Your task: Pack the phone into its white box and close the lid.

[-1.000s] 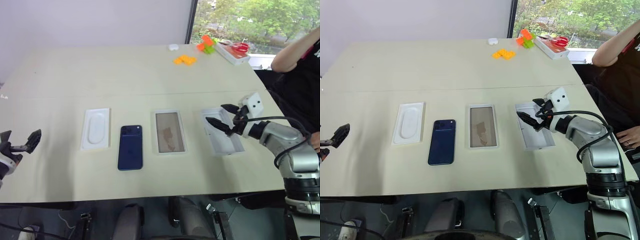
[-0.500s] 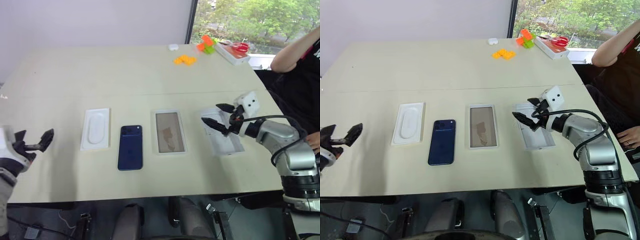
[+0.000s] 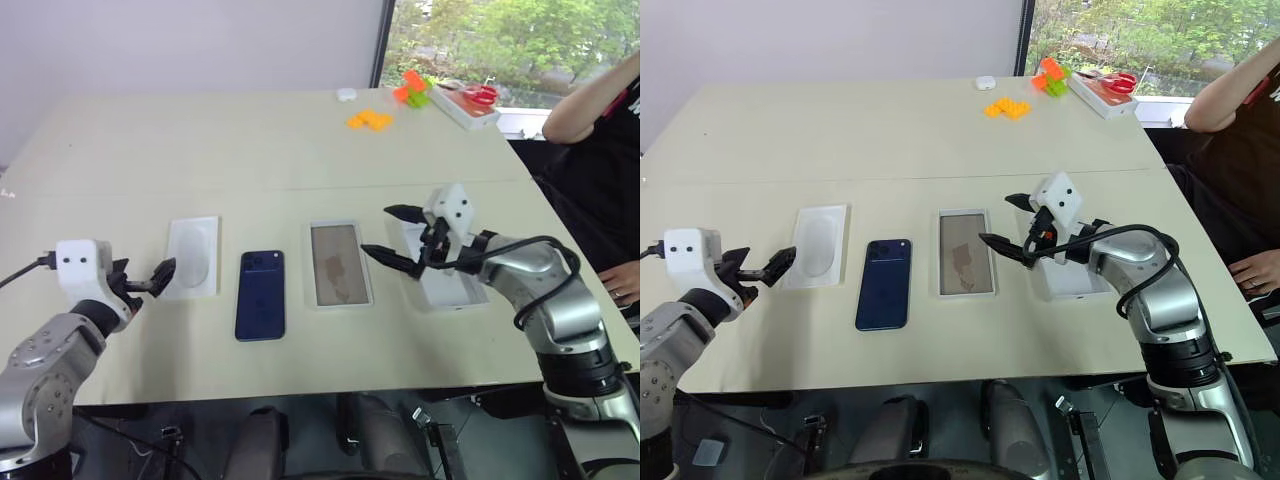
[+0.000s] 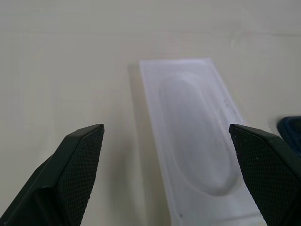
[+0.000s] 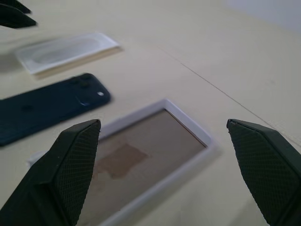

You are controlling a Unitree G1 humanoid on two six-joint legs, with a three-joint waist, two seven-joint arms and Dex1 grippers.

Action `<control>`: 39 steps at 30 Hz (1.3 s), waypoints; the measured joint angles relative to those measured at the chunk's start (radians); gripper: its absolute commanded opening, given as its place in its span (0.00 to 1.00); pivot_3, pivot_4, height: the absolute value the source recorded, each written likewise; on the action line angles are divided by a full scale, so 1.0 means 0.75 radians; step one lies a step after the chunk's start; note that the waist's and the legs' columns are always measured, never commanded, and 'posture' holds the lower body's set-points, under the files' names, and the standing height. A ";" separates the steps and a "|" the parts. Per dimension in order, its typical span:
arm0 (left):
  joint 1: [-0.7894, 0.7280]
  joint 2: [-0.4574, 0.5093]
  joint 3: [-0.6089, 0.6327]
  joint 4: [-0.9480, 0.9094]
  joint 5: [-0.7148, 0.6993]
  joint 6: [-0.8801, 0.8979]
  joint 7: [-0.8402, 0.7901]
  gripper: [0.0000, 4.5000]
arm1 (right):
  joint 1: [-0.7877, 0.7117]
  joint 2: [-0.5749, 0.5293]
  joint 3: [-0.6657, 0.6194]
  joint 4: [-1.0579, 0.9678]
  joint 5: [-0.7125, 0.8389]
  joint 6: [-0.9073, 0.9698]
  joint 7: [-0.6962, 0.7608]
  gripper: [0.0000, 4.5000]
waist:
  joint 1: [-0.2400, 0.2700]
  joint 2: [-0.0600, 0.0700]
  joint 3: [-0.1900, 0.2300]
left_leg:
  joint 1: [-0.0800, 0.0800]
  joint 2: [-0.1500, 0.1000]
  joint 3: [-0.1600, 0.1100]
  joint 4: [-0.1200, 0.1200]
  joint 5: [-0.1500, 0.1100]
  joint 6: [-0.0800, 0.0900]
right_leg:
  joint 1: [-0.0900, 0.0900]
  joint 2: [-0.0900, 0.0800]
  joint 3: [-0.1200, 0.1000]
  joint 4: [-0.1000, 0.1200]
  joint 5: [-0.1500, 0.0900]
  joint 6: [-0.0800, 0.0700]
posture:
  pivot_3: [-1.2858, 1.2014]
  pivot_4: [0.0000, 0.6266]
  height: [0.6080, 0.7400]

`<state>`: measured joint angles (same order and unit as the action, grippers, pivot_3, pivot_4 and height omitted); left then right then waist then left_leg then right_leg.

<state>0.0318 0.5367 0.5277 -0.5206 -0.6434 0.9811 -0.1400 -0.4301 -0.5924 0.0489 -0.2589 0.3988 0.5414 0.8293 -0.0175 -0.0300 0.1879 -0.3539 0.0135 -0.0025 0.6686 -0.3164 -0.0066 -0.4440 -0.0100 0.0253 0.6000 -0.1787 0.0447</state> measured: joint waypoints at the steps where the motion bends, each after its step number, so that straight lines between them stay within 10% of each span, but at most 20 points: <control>1: -0.025 0.003 0.006 0.002 -0.010 0.075 0.035 1.00 | -0.005 0.012 0.020 -0.015 -0.001 0.000 0.001 1.00 | 0.000 0.000 0.000 | 0.000 -0.001 0.000 0.000 0.000 0.000 | 0.000 0.000 0.000 0.000 0.000 0.000 | 0.52 0.24 1.00; 17: -0.405 -0.057 0.204 0.233 -0.237 0.815 0.109 1.00 | 0.110 -0.074 0.027 -0.209 0.050 0.073 0.056 1.00 | 0.004 0.000 0.000 | 0.001 -0.004 -0.004 0.001 0.002 -0.003 | 0.001 -0.002 0.000 0.003 0.000 0.000 | 0.52 0.24 1.00; 28: -0.401 -0.091 0.262 0.250 -0.312 0.833 0.125 0.01 | 0.128 -0.073 0.036 -0.229 0.051 0.081 0.051 1.00 | 0.005 0.000 -0.001 | 0.001 -0.006 -0.003 0.001 0.005 -0.008 | 0.001 -0.003 0.000 0.003 -0.002 -0.004 | 0.52 0.24 1.00; 39: -0.470 -0.326 0.581 0.255 -0.432 0.833 0.252 0.01 | 0.083 -0.065 0.082 -0.218 0.050 0.074 0.073 1.00 | 0.002 -0.001 -0.001 | 0.001 -0.006 -0.003 0.001 0.006 -0.010 | 0.002 -0.002 -0.001 0.004 0.000 0.000 | 0.52 0.24 1.00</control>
<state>-0.3205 0.2923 0.9636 -0.3295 -0.9675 1.6060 0.0487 -0.3676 -0.6413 0.1106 -0.4224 0.4359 0.5972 0.8839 -0.0159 -0.0311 0.1871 -0.3531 0.0090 -0.0049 0.6695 -0.3121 -0.0140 -0.4427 -0.0115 0.0242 0.6032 -0.1789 0.0444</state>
